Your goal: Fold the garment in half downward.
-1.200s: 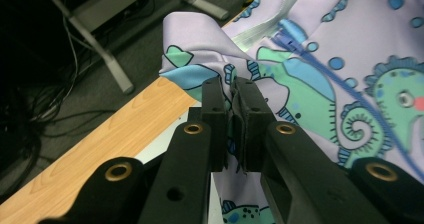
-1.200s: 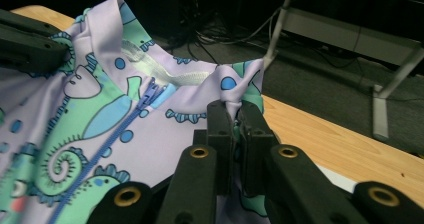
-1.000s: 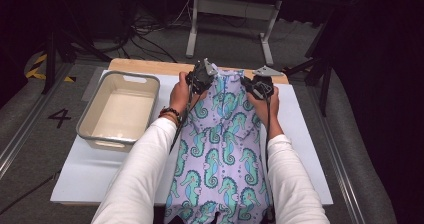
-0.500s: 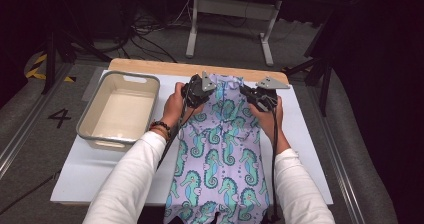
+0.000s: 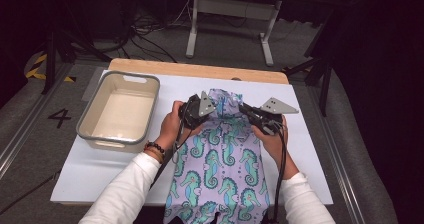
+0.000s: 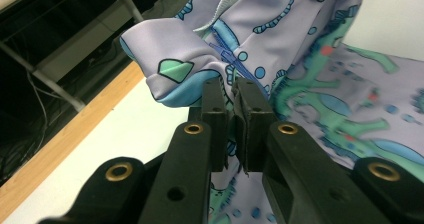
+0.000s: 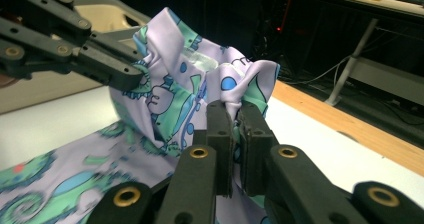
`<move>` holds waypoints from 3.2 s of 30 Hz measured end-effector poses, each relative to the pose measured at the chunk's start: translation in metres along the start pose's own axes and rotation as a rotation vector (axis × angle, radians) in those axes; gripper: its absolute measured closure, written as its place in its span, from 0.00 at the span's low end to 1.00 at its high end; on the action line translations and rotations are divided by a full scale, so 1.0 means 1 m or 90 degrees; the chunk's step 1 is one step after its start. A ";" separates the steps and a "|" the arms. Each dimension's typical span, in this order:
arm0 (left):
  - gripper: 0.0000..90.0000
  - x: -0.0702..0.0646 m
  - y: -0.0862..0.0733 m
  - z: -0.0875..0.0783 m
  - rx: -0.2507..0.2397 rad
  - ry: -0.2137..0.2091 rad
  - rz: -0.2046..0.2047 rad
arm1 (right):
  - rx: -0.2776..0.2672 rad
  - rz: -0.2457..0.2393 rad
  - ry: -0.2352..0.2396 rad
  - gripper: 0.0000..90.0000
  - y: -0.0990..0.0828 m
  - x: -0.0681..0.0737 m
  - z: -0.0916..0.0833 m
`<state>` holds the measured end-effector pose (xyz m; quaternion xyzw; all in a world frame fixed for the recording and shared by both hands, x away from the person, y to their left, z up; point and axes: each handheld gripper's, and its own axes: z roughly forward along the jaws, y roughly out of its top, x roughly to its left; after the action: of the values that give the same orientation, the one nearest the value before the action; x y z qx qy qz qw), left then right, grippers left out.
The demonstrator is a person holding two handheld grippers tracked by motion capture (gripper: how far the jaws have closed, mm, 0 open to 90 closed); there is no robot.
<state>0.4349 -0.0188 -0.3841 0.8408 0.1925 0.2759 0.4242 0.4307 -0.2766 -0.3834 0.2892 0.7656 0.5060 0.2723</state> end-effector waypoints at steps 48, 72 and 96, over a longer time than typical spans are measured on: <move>0.90 -0.120 -0.100 -0.091 0.041 -0.156 0.145 | 0.122 -0.101 0.225 0.93 -0.101 0.105 -0.101; 0.48 -0.050 -0.082 -0.081 -0.009 -0.095 -0.049 | 0.084 0.000 0.035 0.64 -0.047 0.050 -0.098; 0.54 -0.009 -0.104 -0.005 0.135 -0.026 -0.136 | 0.265 0.080 -0.043 0.58 -0.091 -0.009 -0.027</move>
<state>0.4154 0.0379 -0.4692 0.8610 0.2999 0.1901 0.3641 0.4021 -0.3285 -0.4578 0.4036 0.8243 0.3428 0.2002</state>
